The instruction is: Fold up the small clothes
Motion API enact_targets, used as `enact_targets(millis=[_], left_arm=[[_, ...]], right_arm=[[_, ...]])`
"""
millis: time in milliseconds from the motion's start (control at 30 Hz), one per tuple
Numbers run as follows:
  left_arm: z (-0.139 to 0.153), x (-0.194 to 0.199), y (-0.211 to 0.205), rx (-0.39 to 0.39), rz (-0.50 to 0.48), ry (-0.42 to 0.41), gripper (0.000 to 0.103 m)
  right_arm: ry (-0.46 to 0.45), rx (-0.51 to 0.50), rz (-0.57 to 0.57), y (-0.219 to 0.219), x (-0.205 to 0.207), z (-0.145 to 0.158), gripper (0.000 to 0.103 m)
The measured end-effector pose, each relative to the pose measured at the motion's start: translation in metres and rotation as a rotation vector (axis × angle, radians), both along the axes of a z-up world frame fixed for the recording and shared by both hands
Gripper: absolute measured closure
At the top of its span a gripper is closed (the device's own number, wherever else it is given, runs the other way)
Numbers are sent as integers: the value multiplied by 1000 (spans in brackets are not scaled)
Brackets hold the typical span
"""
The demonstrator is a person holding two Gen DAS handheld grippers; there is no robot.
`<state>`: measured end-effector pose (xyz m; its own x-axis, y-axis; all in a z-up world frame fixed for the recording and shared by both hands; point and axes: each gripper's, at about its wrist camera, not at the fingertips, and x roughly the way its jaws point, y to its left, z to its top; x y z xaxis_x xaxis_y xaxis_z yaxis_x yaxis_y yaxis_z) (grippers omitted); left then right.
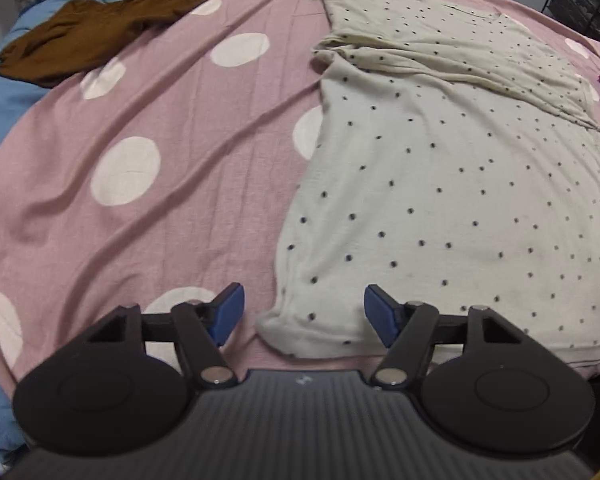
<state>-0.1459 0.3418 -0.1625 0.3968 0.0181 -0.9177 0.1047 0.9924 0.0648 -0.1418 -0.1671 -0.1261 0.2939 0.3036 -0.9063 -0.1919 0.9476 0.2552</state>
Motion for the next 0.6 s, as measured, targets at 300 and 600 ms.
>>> enact_targets(millis=[300,600], left_arm=[[-18,9,-3,-43,-12,82,62],[-19,12,-10,-69,-62,125,91]], right_arm=[[82,28,-64,-10,-21,-9,22],[186,70,-41,-2,-23,-38,60]])
